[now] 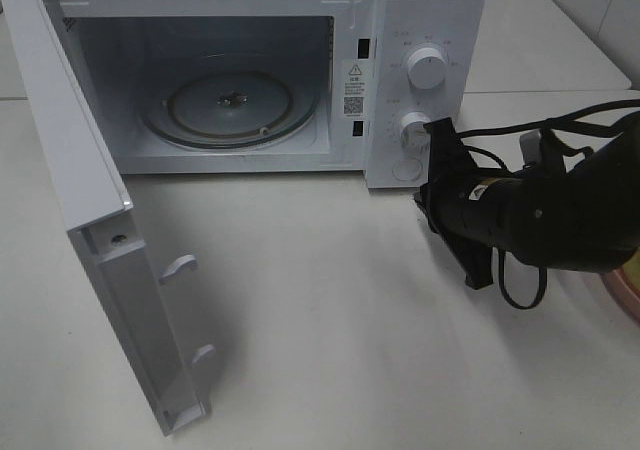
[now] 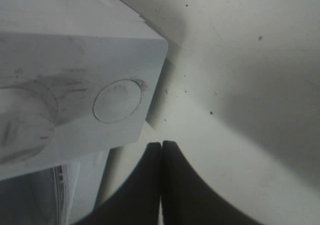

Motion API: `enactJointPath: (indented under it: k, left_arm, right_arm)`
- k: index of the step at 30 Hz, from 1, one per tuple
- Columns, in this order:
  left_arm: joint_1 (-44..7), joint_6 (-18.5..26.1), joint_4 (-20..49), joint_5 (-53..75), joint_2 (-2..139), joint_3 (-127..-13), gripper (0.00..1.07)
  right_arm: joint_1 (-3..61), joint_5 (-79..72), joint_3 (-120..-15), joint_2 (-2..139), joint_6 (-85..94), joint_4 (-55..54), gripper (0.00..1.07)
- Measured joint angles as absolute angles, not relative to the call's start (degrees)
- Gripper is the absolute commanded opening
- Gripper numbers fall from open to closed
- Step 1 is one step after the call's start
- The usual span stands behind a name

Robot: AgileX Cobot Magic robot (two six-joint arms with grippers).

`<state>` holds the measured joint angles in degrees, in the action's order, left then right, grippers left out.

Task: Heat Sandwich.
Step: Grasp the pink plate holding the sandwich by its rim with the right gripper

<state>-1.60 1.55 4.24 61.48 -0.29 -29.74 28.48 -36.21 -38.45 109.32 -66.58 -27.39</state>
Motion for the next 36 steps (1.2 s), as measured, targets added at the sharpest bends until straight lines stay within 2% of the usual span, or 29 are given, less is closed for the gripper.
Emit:
enactJointPath:
  k: [5,27,33,36]
  left_arm:
    - [-1.6,1.55,4.24,61.48,-0.29,-29.74,0.98]
    - [-1.6,1.55,4.24,61.48,-0.29,-29.74,0.98]
    - [-1.6,1.55,4.24,61.48,-0.29,-29.74,0.98]
    - [-1.6,1.55,4.24,61.48,-0.29,-29.74,0.98]
  right_arm:
    - [28.42,-31.0,-37.3,105.54,-61.31,-27.16,0.04]
    - [28.36,3.9,-37.01,89.84,12.2,-26.81,0.12]
    - [28.36,10.31,-37.01,87.09,17.88,-26.53,0.14]
    - [28.36,15.24,-37.18,85.26,18.39,-23.15,0.2]
